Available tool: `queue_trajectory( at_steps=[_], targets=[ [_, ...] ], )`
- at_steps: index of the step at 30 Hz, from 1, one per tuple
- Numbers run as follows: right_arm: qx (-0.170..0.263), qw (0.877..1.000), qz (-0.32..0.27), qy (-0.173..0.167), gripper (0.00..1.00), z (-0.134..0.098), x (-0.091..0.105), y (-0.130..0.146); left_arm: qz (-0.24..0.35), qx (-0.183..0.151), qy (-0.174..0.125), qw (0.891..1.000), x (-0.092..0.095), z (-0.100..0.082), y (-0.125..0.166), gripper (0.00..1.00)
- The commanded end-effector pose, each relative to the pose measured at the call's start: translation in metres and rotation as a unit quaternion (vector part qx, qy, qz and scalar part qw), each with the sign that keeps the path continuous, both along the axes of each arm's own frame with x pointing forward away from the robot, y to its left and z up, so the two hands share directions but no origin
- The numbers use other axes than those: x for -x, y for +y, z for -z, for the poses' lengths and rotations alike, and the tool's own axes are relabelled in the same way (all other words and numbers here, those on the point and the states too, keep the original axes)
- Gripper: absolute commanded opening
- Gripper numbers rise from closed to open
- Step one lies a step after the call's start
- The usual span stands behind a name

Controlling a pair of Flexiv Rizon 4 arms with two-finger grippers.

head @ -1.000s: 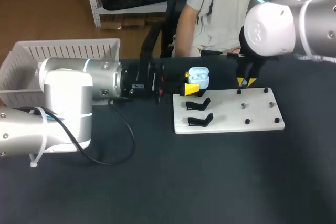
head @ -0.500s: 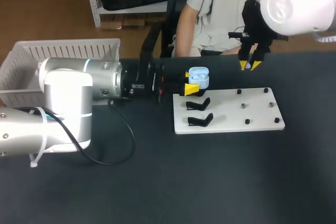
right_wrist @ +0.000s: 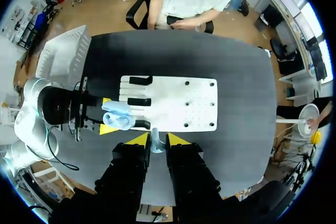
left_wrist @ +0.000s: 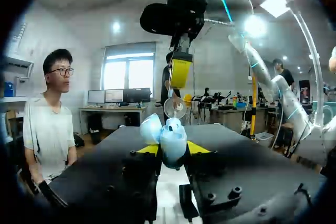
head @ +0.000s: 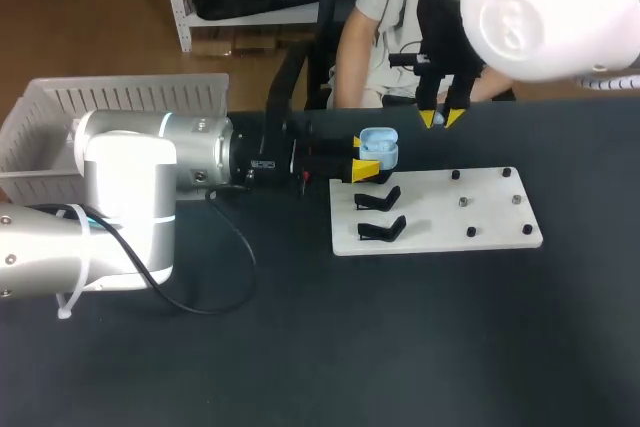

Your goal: Pick up each earbud case from the left stands, insert the matching earbuds, close the lid, and place the case in the box.

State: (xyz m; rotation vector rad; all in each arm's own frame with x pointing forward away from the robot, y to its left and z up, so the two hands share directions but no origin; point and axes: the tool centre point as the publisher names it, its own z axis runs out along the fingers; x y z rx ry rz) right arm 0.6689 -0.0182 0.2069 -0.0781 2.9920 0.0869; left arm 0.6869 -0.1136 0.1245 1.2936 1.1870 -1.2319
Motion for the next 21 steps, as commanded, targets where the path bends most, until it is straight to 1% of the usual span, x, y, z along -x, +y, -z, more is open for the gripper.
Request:
queue_trajectory(
  at_steps=[1,9,13,15,19,21],
  targets=[
    [-0.002,1.000,0.002,-0.012,0.00,0.001,0.004,-0.002,-0.001,0.000,0.000,1.000,0.000,0.000,0.000,0.00],
    [-0.002,1.000,0.002,-0.012,0.00,0.001,0.004,-0.002,-0.001,0.000,0.000,1.000,0.000,0.000,0.000,0.00],
    [0.012,1.000,-0.027,-0.003,0.00,-0.002,0.003,0.008,-0.001,0.000,0.000,1.000,0.000,0.000,0.000,0.00],
    [0.012,0.999,-0.046,0.007,0.00,-0.002,0.003,0.013,-0.001,0.000,0.000,1.000,0.000,0.000,0.000,0.00],
    [0.022,0.996,-0.072,0.042,0.00,-0.002,0.003,0.023,-0.001,0.000,0.000,1.000,0.000,0.000,0.000,0.00],
    [0.031,0.995,-0.082,0.052,0.00,-0.003,0.004,0.027,-0.001,0.000,0.000,1.000,0.000,0.000,0.000,0.00]
  ],
)
